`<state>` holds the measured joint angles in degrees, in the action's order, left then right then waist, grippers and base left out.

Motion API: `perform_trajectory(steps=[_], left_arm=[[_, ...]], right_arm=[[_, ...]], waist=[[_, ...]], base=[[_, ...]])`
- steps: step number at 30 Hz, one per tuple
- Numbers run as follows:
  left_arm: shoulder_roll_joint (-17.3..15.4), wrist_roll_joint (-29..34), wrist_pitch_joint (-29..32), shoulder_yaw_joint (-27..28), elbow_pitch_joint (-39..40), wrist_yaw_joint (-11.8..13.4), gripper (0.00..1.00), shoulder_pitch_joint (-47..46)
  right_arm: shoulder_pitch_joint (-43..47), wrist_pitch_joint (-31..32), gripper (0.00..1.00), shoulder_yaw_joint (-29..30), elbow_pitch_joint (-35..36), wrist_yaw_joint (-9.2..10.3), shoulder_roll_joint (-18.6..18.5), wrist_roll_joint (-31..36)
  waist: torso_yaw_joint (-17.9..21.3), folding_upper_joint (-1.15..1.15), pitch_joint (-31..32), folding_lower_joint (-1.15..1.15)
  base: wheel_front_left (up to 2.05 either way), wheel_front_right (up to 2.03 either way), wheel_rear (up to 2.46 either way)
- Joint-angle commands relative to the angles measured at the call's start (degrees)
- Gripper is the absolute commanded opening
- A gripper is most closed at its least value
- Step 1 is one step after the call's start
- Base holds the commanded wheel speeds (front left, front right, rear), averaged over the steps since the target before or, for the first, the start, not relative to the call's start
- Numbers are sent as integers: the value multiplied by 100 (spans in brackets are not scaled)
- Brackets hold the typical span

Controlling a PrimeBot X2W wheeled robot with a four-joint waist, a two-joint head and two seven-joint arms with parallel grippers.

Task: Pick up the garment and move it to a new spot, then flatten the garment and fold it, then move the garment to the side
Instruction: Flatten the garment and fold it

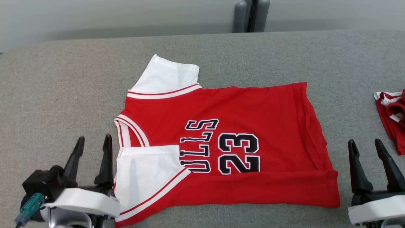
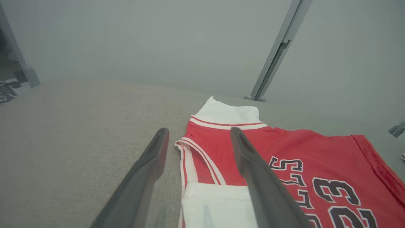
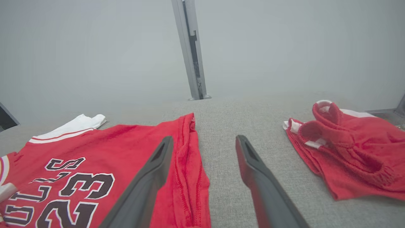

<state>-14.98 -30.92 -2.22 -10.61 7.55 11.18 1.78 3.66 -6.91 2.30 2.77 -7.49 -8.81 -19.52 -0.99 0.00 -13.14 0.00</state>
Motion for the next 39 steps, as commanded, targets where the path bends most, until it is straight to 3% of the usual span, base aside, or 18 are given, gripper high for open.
perform_trajectory(steps=[1, 11, 18, 26, 33, 39], left_arm=[[-32, 195, -157, -26, 11, 48, 100, -203], [-134, 860, -235, -242, 68, 398, 100, -347], [-153, 913, -103, -369, 128, 369, 100, -527], [-205, 847, 300, -623, -574, -277, 100, -2341], [-180, 611, 958, -790, -2340, -1006, 100, -4354], [-451, 486, 1482, -834, -3859, -1520, 100, -5537]], right_arm=[[-93, -87, 100, 20, 109, -1, 58, 190], [47, 21, 100, -8, 613, -1, 364, 684], [69, 119, 100, -7, 733, -1, 398, 634], [-302, 92, 100, -165, 781, -1, 383, 567], [-686, -50, 100, -396, 616, -1, 370, 483], [-1001, -266, 100, -671, 388, -1, 400, 388]], waist=[[-4, 0, 69, 0], [1, 0, 197, 0], [2, 0, 108, 0], [274, 0, -457, 0], [725, 0, -1120, 0], [1161, 0, -1640, 0]], base=[[0, 0, 0], [0, 0, 0], [0, 0, 0], [0, 0, 0], [0, 0, 0], [0, 0, 0]])
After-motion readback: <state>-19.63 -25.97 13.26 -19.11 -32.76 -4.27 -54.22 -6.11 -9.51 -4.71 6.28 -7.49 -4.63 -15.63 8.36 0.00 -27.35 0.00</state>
